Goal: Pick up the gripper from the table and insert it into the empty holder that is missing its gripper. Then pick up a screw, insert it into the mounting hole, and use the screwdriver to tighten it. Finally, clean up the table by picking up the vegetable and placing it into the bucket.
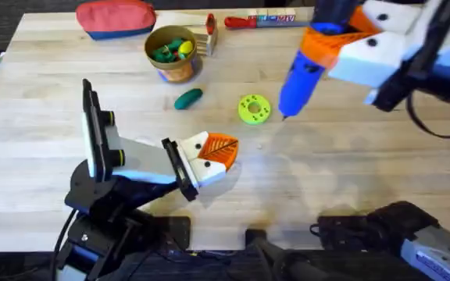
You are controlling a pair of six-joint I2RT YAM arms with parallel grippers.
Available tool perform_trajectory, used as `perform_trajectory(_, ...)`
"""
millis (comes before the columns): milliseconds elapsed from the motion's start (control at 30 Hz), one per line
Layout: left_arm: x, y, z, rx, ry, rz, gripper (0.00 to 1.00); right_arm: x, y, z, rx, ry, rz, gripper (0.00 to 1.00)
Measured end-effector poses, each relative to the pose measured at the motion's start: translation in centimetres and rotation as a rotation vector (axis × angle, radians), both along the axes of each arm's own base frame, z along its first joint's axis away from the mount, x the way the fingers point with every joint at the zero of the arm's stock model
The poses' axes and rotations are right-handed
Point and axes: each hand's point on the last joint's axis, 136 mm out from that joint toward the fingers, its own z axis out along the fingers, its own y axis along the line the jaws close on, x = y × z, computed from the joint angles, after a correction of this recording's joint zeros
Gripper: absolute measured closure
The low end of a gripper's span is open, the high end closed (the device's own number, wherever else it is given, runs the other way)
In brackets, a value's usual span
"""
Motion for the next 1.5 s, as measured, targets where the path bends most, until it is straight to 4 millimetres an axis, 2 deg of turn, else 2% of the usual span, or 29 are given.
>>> perform_trajectory(133, 0.0, 0.0, 0.0, 0.0, 0.0, 0.0, 0.983, -1.1, 3.4, 0.6, 0.016, -0.034, 0.124, 0.994)
perform_trajectory(333, 0.0, 0.0, 0.0, 0.0, 0.0, 0.0, 0.983, -2.9, 7.7, 2.4, 0.073, -0.115, 0.269, 0.994)
perform_trajectory(567, 0.0, 0.0, 0.0, 0.0, 0.0, 0.0, 0.983, -3.4, 11.1, 4.4, 0.182, -0.158, 0.355, 0.994)
perform_trajectory(733, 0.0, 0.0, 0.0, 0.0, 0.0, 0.0, 0.983, -3.7, 13.2, 3.7, 0.208, -0.104, 0.401, 0.994)
perform_trajectory(900, 0.0, 0.0, 0.0, 0.0, 0.0, 0.0, 0.983, -4.0, 14.4, 2.7, 0.204, -0.063, 0.43, 0.994)
perform_trajectory(1300, 0.0, 0.0, 0.0, 0.0, 0.0, 0.0, 0.983, -3.9, 14.6, 2.3, 0.205, -0.034, 0.431, 0.994)
perform_trajectory(1500, 0.0, 0.0, 0.0, 0.0, 0.0, 0.0, 0.983, -3.3, 15.2, 1.1, 0.191, 0.0, 0.428, 0.994)
